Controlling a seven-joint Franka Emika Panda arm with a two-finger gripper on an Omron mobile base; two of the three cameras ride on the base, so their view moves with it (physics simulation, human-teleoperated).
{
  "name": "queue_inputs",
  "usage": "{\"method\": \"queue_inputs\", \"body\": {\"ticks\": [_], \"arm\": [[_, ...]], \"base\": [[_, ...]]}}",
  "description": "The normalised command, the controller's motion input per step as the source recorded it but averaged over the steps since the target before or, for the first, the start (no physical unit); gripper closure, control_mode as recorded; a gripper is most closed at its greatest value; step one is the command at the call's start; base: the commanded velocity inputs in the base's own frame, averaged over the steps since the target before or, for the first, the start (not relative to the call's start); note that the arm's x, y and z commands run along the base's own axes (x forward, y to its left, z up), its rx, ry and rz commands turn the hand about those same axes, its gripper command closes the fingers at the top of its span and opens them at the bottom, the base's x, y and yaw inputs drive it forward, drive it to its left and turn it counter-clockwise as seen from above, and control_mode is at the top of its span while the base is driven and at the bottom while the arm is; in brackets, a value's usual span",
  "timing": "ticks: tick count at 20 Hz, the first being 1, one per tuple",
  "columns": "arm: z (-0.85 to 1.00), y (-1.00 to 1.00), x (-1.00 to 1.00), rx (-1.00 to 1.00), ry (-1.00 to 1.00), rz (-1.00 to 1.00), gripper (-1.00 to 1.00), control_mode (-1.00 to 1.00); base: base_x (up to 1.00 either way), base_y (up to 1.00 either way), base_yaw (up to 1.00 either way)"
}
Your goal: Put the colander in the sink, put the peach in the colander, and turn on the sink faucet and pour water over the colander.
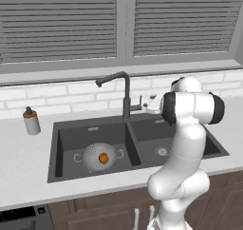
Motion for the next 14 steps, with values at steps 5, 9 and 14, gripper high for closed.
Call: {"method": "queue_inputs", "body": {"ticks": [5, 9, 14], "arm": [[-0.19, 0.03, 0.27, -0.03, 0.00, -0.08, -1.00, -1.00], [-0.17, 0.09, 0.39, -0.03, 0.00, -0.05, -1.00, -1.00], [-0.07, 0.02, 0.37, 0.00, 0.00, 0.00, -1.00, -1.00]], "base": [[0.00, 0.00, 0.00], [0.00, 0.00, 0.00], [0.00, 0.00, 0.00]]}}
